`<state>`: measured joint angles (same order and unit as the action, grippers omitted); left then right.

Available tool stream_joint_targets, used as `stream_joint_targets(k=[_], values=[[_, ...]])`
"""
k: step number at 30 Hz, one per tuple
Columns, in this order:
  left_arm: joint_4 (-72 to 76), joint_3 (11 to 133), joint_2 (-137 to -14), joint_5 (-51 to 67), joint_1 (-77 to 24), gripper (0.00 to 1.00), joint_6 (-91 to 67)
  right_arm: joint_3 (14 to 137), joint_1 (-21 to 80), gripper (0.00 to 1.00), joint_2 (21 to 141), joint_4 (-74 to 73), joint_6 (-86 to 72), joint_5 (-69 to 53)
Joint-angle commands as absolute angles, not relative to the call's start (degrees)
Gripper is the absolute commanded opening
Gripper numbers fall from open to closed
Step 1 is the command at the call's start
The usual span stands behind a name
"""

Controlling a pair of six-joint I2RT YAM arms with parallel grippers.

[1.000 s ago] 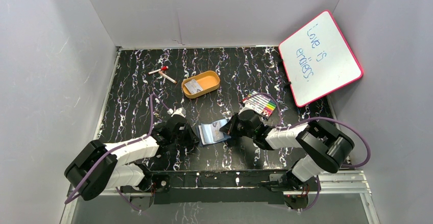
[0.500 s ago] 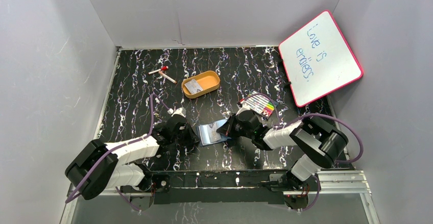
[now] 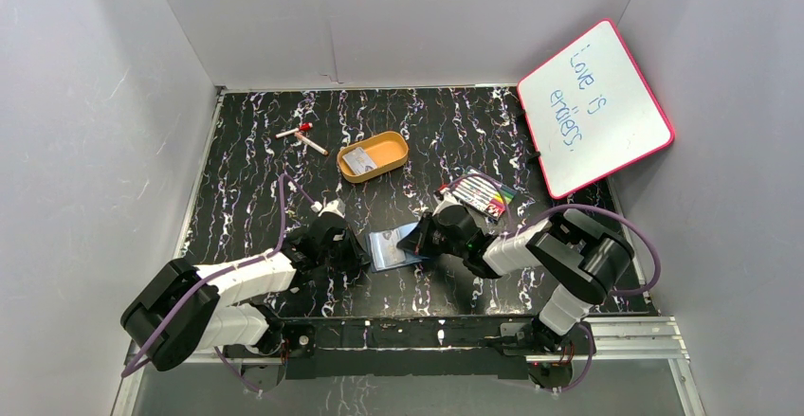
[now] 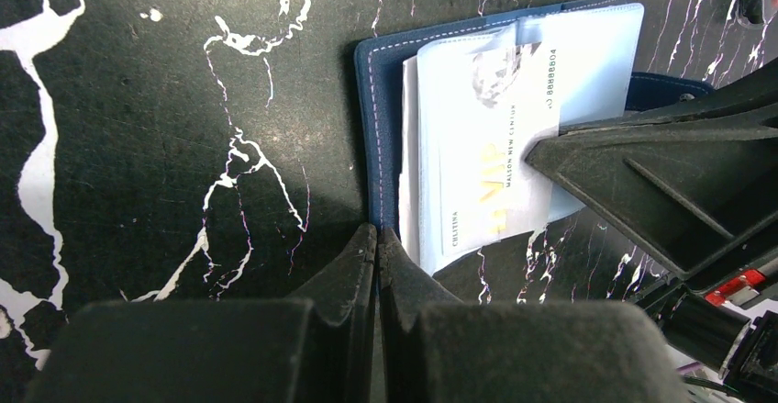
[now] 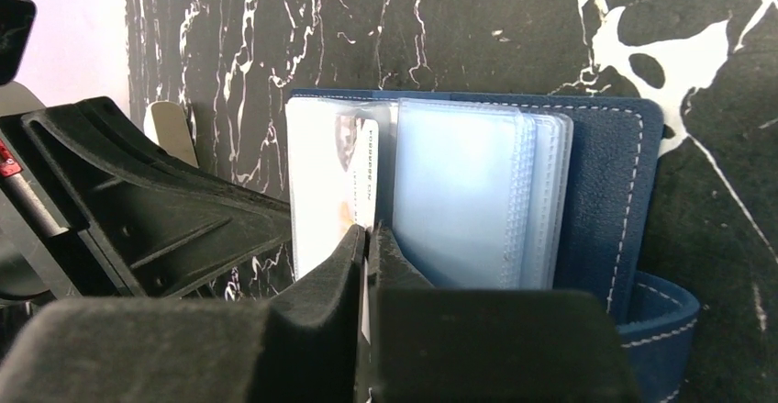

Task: Put the credit cards into the card holder
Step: Insert the credit card into the card holder.

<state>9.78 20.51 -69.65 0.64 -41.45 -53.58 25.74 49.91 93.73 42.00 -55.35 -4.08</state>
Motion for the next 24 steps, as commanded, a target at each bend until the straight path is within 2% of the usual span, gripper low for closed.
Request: stream_joint_targets(k=[1,7,10,24], values=[[6.80,20.75,-69.77,-0.86,-41.33,0.00,-53.07,26.61,51.32,0.15,92.48,35.05,-53.50,-5.50],[6.59,20.74,-69.26,-1.12,-41.39,0.00,-53.01,30.13,51.33,0.37,89.04,26.87,-50.90,-4.30],[6.76,20.83,-69.26,-1.14,-41.39,0.00,-53.07,31.83,51.32,0.42,88.95,24.06,-49.54,-4.75],[8.49,20.73,-70.08,0.00,-41.37,0.00,-53.16,37.15,53.39,0.44,93.28,20.48,-46.94,-7.32]])
